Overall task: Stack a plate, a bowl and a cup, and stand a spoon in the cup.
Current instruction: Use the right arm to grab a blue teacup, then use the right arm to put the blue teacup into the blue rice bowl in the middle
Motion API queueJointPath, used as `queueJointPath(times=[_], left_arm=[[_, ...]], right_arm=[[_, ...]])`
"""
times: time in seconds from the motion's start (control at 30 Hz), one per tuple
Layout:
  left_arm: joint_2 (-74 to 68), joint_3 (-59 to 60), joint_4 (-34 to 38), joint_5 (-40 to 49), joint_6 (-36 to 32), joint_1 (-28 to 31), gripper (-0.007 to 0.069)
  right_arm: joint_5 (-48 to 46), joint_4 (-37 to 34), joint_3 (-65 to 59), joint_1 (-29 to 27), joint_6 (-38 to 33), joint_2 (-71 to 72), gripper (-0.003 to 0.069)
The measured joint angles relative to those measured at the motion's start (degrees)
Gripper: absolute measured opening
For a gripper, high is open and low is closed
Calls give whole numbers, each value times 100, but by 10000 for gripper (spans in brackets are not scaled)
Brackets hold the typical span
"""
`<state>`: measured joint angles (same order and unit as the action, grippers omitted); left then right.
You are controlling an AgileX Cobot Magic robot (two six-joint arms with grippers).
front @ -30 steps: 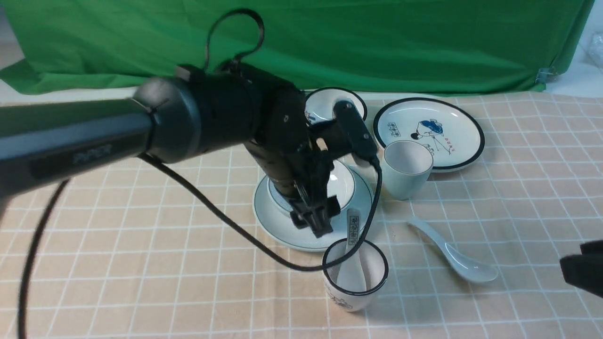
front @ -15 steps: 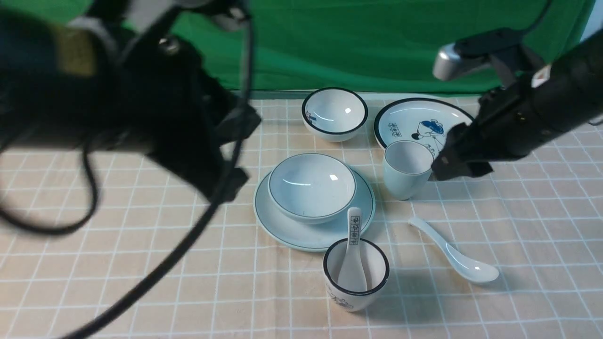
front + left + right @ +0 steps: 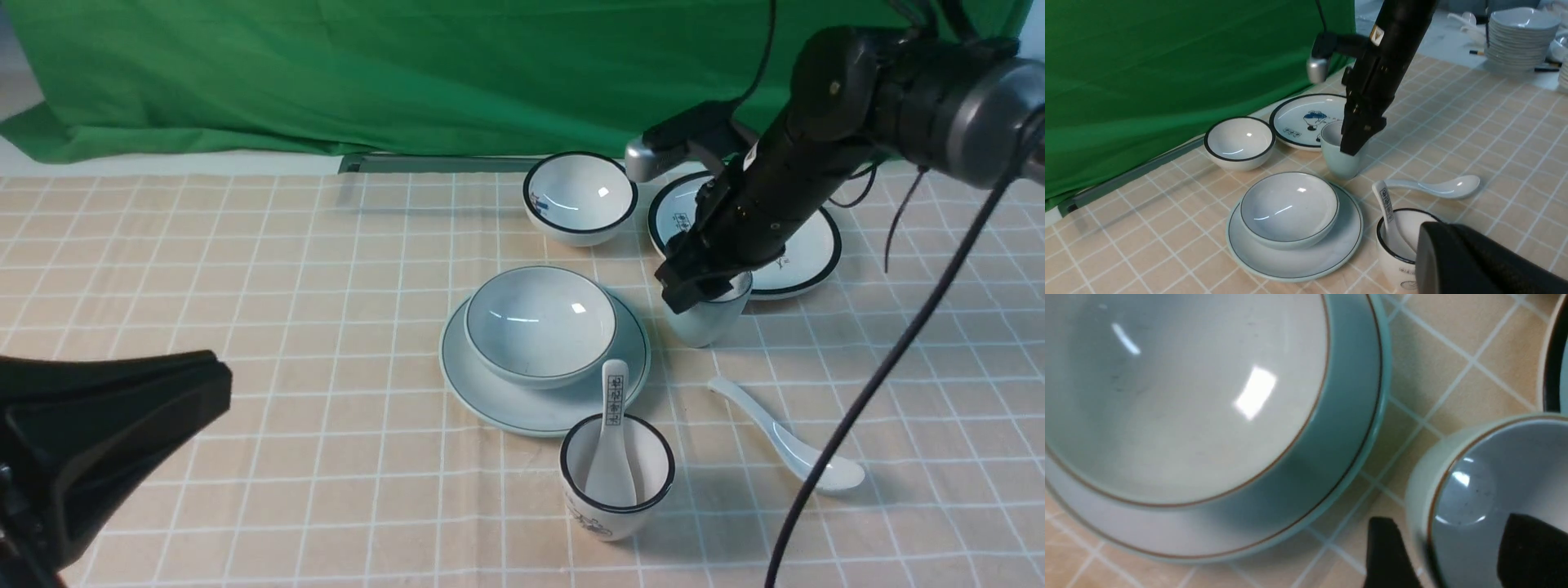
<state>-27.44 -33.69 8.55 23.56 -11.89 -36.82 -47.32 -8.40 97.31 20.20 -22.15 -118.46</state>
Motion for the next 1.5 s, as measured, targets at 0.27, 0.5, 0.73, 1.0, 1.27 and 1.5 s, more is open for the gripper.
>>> queueJointPath(times=[0.27, 0.5, 0.73, 1.0, 1.27, 1.5], left_arm=[[21, 38, 22, -41, 116, 0, 1], [21, 38, 6, -52, 122, 0, 1], [21, 38, -44, -57, 76, 0, 1], [21, 38, -44, -57, 72, 0, 1], [21, 38, -57, -57, 31, 0, 1], [21, 38, -63, -57, 31, 0, 1]], right_arm=[[-229, 52, 237, 20, 30, -278, 85], [-836, 15, 800, 550, 297, 297, 86], [-699, -224, 987, 1520, 291, 189, 86], [-376, -101, 981, 1562, 455, -436, 86], [-235, -65, 981, 1562, 460, -591, 233], [-743, -35, 1476, 1562, 479, -445, 507]])
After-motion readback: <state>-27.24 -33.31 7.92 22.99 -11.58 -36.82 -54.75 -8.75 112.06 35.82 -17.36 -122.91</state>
